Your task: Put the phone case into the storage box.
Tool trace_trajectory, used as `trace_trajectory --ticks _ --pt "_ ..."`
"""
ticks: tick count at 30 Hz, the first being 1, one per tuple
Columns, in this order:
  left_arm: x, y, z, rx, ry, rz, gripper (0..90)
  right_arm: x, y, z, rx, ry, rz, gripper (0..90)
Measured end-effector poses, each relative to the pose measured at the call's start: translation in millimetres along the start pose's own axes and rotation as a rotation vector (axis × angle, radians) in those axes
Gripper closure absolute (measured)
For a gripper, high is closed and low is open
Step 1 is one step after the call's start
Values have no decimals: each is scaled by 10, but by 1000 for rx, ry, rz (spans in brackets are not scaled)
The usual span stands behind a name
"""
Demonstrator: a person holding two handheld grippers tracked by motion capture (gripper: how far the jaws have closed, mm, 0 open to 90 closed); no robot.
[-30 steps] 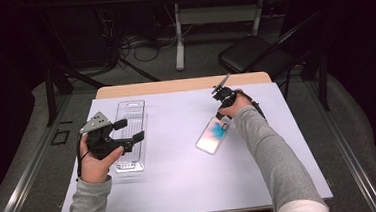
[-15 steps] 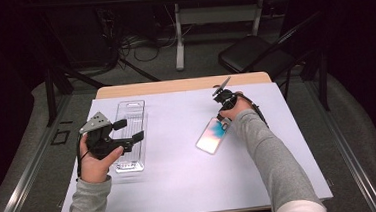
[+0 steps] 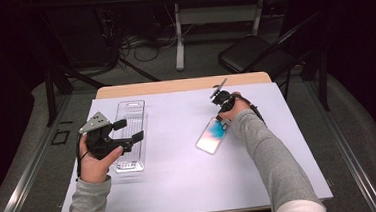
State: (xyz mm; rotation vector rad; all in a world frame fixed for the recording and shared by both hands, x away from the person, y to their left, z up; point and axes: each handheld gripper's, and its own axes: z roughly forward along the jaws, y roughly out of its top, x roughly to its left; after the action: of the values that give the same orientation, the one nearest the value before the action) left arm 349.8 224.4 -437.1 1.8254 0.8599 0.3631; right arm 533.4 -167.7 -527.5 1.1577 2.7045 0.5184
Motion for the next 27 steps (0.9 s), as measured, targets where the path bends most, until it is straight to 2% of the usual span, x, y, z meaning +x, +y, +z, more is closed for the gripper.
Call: trace_trajectory --ticks 3,11,14,18,19,27 --pt "-1 0 0 0 0 0 176 -4 -1 2 -4 7 -12 812" --pt "0 -1 6 3 0 2 176 -17 -15 7 -16 28 -7 846" --pt "-2 -2 8 4 1 1 176 -19 -13 -10 8 30 -17 853" --pt "-1 -3 9 2 2 0 177 -23 -22 -13 2 29 -36 861" --pt "0 -4 10 3 1 0 176 -32 -29 3 -24 32 -47 864" --pt "0 -4 15 9 0 0 176 -46 -50 -12 -25 32 -51 878"
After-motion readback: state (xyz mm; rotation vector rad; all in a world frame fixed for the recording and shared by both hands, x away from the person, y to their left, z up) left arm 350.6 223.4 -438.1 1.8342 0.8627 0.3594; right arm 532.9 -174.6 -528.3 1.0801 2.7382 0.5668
